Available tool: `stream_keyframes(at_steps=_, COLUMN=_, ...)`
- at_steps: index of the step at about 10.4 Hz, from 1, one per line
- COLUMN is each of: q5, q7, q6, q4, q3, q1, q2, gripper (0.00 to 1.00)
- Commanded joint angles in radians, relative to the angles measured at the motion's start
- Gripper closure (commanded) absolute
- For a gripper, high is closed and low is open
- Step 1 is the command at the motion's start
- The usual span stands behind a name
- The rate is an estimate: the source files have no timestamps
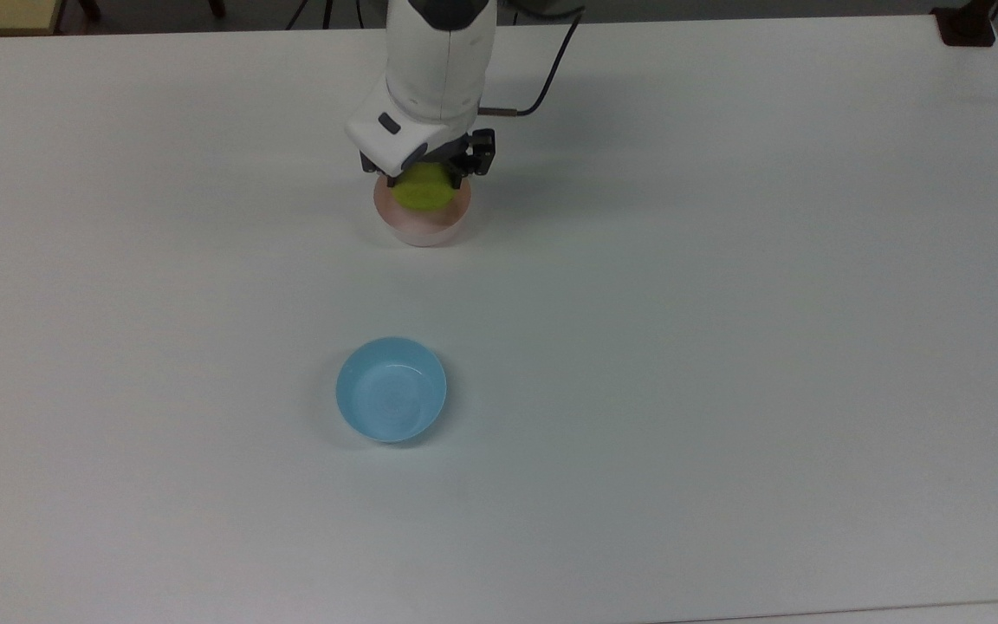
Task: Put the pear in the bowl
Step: 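Lower the pear into the pink bowl and open the gripper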
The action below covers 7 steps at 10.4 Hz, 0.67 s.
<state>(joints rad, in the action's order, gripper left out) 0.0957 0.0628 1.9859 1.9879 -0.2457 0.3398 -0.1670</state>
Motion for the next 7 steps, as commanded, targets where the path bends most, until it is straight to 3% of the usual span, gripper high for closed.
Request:
stream_keyframes(at_steps=1, q5=-0.007, q7=0.015, q6=0.063, q4=0.012, q3=-0.01, q1=0.019, q2=-0.048, gripper=0.61)
stream_keyframes(at_steps=2, q5=-0.007, q7=0.014, q6=0.077, q4=0.014, q3=-0.009, q1=0.016, q2=-0.052, gripper=0.5)
stream_keyframes(at_steps=4, q5=-0.007, q7=0.015, q6=0.061, q4=0.008, q3=-0.009, q1=0.019, q2=-0.045, gripper=0.0)
stream_keyframes(at_steps=7, q5=-0.007, q7=0.014, q6=-0.069, q4=-0.064, q3=-0.01, q1=0.016, q2=0.029, gripper=0.0)
